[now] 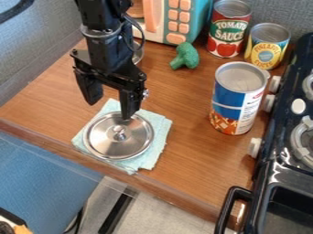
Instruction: Move the silver pot on top of the blue cloth
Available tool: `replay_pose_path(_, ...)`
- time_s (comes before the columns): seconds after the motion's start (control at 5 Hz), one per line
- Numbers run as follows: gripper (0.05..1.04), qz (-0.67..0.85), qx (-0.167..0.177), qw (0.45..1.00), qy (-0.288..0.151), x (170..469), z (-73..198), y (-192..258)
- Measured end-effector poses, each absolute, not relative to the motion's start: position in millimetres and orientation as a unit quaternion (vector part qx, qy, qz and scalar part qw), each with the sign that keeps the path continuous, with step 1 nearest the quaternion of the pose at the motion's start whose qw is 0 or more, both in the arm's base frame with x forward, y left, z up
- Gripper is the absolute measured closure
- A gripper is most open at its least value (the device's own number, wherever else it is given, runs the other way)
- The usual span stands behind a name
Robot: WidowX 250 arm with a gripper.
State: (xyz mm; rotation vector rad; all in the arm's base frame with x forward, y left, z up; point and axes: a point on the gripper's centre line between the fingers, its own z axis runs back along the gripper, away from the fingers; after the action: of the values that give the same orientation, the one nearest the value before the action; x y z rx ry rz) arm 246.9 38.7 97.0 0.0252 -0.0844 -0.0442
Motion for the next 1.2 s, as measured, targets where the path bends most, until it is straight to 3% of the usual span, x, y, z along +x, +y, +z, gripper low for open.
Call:
replay_pose_path(0.4,0.083,-0.017,-0.004,0.999,-0.029,258,80,51)
replay_pose_path(1.2,0.083,-0.135,0.008,0.989,-0.056,356,78,105)
